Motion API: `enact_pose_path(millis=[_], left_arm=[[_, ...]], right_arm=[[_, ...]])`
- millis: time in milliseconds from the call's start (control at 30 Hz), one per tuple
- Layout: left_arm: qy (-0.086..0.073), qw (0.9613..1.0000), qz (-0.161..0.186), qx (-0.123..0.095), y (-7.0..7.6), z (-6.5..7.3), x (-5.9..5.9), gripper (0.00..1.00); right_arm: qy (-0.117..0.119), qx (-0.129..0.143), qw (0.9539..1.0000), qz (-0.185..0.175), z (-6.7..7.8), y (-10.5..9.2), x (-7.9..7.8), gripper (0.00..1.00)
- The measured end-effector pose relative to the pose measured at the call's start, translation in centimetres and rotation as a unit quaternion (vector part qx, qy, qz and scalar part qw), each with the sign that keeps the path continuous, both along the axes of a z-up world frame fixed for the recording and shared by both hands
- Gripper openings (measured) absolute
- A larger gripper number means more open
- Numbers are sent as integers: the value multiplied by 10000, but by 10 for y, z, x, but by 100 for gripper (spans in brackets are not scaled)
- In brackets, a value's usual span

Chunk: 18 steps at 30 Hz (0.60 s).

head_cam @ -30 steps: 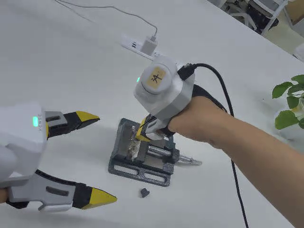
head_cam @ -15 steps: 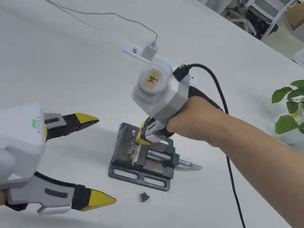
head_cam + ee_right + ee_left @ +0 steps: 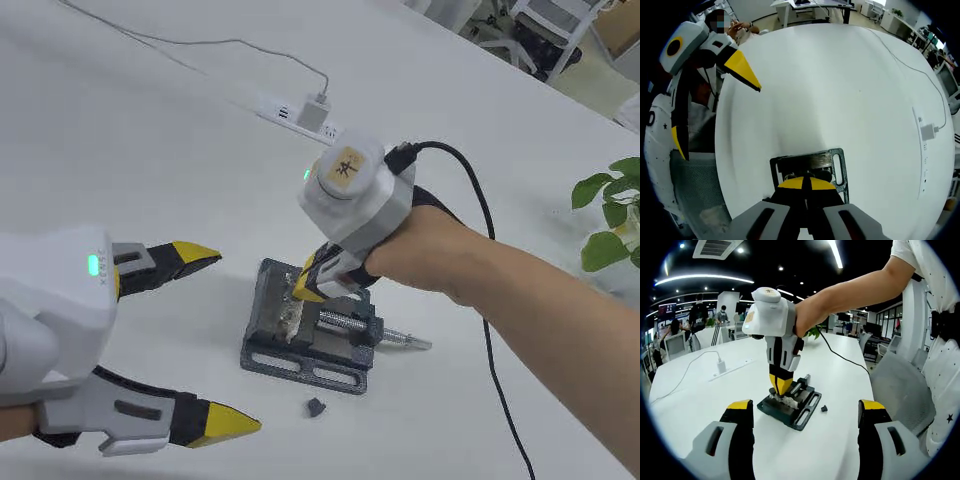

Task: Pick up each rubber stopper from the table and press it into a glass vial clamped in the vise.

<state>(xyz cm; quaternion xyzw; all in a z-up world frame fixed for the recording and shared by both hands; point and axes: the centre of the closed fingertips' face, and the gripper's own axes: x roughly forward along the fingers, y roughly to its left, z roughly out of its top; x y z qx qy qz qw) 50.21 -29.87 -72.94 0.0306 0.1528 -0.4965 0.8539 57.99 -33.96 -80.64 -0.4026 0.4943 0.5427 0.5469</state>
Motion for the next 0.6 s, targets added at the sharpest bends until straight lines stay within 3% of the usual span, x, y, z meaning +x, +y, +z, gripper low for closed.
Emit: enact_pose_path(millis=[167, 267, 400, 600], left_arm=[[-27, 10000, -21, 22, -1, 3, -4, 85], [-44, 10000, -10, 47, 1, 6, -6, 85], [-45, 10000, 13, 81, 3, 6, -9, 85], [-36, 9999, 53, 126, 8, 8, -12, 85]], right_arm=[[-148, 54, 9999, -54, 1, 0, 1, 0], [-271, 234, 9992, -174, 1, 0, 1, 0], [-198, 577, 9961, -632, 1, 0, 2, 0], [-278, 741, 9951, -593, 1, -1, 2, 0]])
